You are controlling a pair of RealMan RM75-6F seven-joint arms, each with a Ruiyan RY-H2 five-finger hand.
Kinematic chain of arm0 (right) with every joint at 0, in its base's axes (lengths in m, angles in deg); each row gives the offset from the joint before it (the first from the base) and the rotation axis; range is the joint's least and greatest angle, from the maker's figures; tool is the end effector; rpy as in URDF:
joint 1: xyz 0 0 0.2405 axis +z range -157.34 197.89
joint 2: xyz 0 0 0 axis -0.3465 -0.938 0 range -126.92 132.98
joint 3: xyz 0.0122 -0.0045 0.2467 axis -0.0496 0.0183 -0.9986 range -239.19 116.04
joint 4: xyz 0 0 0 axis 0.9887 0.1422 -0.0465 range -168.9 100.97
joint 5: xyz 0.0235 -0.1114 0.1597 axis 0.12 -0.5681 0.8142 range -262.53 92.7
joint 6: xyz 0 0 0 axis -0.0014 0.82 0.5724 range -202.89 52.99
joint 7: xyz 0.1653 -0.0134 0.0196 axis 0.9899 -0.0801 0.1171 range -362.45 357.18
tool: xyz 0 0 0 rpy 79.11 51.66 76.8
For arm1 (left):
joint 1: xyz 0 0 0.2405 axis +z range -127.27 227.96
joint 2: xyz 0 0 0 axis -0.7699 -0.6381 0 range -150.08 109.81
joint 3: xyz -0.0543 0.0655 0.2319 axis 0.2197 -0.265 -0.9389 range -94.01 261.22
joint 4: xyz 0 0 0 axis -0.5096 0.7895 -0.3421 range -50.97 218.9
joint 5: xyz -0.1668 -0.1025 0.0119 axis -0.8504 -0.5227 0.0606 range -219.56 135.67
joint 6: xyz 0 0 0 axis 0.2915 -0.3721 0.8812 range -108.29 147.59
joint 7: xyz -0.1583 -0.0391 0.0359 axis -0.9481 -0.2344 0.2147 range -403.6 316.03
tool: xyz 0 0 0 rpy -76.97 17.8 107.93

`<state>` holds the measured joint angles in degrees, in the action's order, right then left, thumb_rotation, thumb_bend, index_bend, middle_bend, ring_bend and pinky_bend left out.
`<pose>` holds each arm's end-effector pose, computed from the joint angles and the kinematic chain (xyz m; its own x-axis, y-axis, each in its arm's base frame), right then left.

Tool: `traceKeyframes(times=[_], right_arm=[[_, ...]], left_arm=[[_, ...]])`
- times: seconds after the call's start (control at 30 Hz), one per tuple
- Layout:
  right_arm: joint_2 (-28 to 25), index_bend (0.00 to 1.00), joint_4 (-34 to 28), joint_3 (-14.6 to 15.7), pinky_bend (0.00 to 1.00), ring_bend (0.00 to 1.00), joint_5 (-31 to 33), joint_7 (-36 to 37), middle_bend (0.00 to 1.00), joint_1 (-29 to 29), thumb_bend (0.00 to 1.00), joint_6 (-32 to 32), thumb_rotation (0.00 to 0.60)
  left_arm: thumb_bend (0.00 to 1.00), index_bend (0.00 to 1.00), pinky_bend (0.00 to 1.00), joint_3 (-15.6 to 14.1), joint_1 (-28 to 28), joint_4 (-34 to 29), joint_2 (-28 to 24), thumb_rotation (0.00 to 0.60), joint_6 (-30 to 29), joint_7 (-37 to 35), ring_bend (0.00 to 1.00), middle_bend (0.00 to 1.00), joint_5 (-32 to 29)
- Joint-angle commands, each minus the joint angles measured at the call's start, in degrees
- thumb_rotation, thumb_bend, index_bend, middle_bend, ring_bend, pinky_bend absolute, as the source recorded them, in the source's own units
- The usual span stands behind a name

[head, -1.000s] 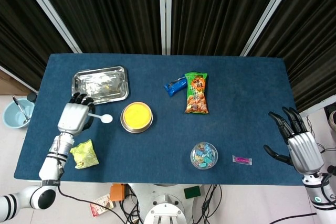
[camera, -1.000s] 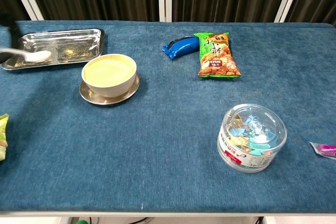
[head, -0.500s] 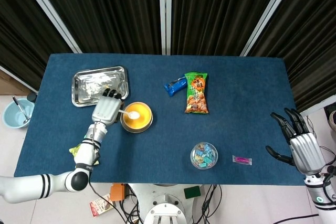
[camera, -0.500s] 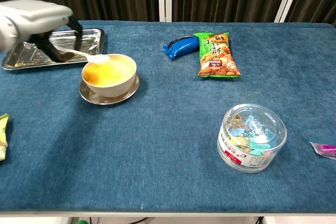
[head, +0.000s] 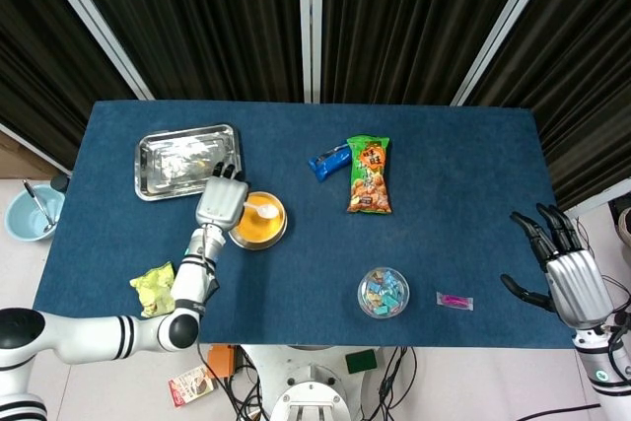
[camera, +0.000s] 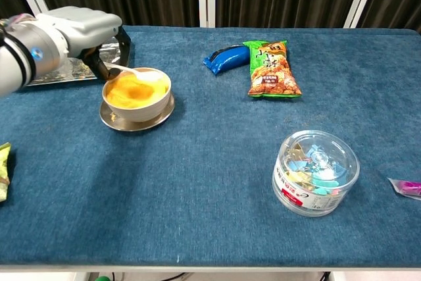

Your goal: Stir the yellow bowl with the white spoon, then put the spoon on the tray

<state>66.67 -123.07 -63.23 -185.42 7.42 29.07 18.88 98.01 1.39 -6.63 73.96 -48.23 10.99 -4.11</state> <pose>-0.2478 -0.2095 0.1761 0.2732 0.1043 0.9563 -0.8953 -0.3362 0.2924 -0.1112 0.3663 -0.0136 0.6464 0.2020 0.7358 0.7627 -0.1980 -0.6157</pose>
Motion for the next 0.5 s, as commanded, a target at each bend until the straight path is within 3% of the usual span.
traceKeyframes(times=[0.03, 0.2, 0.5], right_arm=[[0.01, 0.03, 0.09, 0.01, 0.06, 0.0, 0.02, 0.07, 0.17, -0.03, 0.18, 0.01, 0.6], [0.01, 0.03, 0.21, 0.01, 0.06, 0.0, 0.17, 0.19, 0.17, -0.05, 0.18, -0.14, 0.6], [-0.15, 0.03, 0.16, -0.08, 0.06, 0.0, 0.26, 0.31, 0.17, -0.25, 0.18, 0.17, 0.6]], left_arm=[[0.42, 0.55, 0.13, -0.52, -0.62, 1.28, 1.13, 0.6, -0.75, 0.7, 0.14, 0.28, -0.58], [0.4, 0.53, 0.13, -0.88, -0.88, 1.57, 1.78, 0.6, -0.95, 0.58, 0.14, 0.28, -1.29], [0.38, 0.4, 0.13, -1.45, -1.35, 1.02, 1.95, 0.6, -1.47, 1.06, 0.13, 0.25, -2.38]])
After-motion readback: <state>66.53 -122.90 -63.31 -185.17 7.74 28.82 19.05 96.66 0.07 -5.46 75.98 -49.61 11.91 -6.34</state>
